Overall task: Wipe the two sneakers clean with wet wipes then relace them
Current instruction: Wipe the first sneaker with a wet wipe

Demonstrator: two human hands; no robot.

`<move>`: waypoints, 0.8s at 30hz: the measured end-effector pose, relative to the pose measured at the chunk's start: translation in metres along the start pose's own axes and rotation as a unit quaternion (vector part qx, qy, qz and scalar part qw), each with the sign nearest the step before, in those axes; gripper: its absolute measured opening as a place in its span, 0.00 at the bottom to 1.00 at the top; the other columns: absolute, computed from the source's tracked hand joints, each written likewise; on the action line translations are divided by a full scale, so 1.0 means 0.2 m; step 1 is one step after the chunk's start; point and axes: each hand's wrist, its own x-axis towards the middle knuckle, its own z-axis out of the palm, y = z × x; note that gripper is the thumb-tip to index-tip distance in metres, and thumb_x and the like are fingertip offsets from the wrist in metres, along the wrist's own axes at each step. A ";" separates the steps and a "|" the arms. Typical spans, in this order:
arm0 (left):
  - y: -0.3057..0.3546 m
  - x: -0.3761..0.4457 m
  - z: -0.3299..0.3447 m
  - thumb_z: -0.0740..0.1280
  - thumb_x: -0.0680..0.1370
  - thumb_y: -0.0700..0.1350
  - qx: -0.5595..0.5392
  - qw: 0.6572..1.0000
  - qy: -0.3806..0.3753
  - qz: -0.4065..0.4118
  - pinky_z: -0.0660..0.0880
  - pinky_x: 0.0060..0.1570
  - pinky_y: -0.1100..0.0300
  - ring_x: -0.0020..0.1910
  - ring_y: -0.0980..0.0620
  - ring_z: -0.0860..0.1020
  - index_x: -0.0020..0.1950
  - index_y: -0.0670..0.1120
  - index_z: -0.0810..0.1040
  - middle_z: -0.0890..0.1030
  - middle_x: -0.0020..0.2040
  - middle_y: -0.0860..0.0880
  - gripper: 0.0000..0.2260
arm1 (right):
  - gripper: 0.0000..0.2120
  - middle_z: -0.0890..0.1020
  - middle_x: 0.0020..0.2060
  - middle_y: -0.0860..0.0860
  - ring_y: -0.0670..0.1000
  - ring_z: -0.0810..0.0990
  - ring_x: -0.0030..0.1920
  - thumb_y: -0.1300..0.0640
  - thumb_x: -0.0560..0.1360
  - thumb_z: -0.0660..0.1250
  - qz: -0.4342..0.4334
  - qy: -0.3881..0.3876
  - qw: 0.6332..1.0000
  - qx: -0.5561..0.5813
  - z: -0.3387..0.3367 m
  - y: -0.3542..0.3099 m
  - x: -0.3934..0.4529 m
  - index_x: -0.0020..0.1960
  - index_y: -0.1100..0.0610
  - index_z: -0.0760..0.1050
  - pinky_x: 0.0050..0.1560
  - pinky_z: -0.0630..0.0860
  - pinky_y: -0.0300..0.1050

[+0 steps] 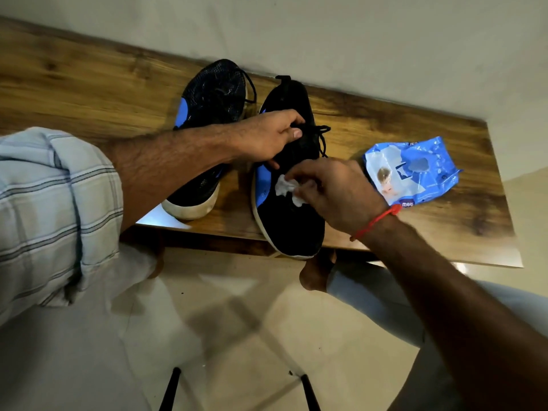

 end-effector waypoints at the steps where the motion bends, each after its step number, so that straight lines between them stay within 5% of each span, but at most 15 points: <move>1: 0.00 0.00 0.00 0.57 0.87 0.47 0.002 1.000 0.002 0.001 0.84 0.40 0.58 0.56 0.49 0.81 0.74 0.50 0.69 0.78 0.60 0.47 0.15 | 0.10 0.82 0.48 0.52 0.54 0.80 0.48 0.61 0.76 0.68 -0.017 -0.005 0.999 -0.029 0.05 0.00 0.00 0.54 0.53 0.83 0.52 0.74 0.47; 4: -0.01 0.01 0.01 0.57 0.87 0.46 0.001 1.000 0.003 0.007 0.83 0.39 0.60 0.56 0.51 0.80 0.75 0.50 0.68 0.77 0.60 0.48 0.16 | 0.11 0.77 0.56 0.57 0.60 0.77 0.54 0.59 0.78 0.66 -0.027 -0.037 0.995 -0.089 0.13 0.01 -0.02 0.59 0.55 0.81 0.54 0.76 0.56; 8: -0.03 0.00 0.01 0.57 0.87 0.47 0.007 1.000 -0.004 0.017 0.84 0.41 0.58 0.57 0.47 0.81 0.74 0.51 0.69 0.78 0.61 0.45 0.15 | 0.10 0.80 0.52 0.55 0.57 0.79 0.54 0.64 0.76 0.66 -0.037 -0.065 0.991 -0.112 0.10 0.02 -0.05 0.53 0.56 0.82 0.54 0.76 0.51; 13: -0.03 0.01 0.01 0.58 0.86 0.50 0.012 0.999 -0.001 0.032 0.84 0.41 0.57 0.56 0.48 0.81 0.73 0.50 0.69 0.78 0.61 0.45 0.15 | 0.10 0.83 0.42 0.42 0.44 0.79 0.43 0.64 0.71 0.70 -0.036 -0.233 0.967 -0.093 0.02 0.02 -0.26 0.44 0.49 0.84 0.47 0.78 0.43; 16: -0.03 0.00 0.01 0.58 0.86 0.50 0.012 0.999 -0.002 0.033 0.83 0.40 0.58 0.56 0.50 0.81 0.72 0.50 0.70 0.78 0.61 0.47 0.15 | 0.10 0.85 0.44 0.41 0.41 0.80 0.46 0.62 0.71 0.70 -0.023 -0.309 0.950 -0.050 0.04 0.07 -0.35 0.46 0.48 0.85 0.51 0.78 0.40; 21: -0.01 0.00 0.02 0.61 0.84 0.53 0.030 0.999 -0.002 0.045 0.82 0.37 0.63 0.54 0.52 0.81 0.73 0.48 0.68 0.79 0.60 0.47 0.19 | 0.09 0.85 0.43 0.44 0.42 0.81 0.44 0.63 0.73 0.72 0.072 -0.016 0.990 0.120 -0.01 0.21 -0.30 0.49 0.50 0.84 0.48 0.76 0.36; 24: 0.01 -0.01 0.03 0.64 0.83 0.53 0.053 0.998 0.003 0.045 0.83 0.39 0.60 0.53 0.50 0.82 0.76 0.47 0.66 0.79 0.60 0.45 0.23 | 0.08 0.84 0.46 0.47 0.45 0.81 0.46 0.61 0.73 0.71 0.033 0.070 0.991 0.110 0.07 0.17 -0.26 0.51 0.53 0.84 0.51 0.75 0.38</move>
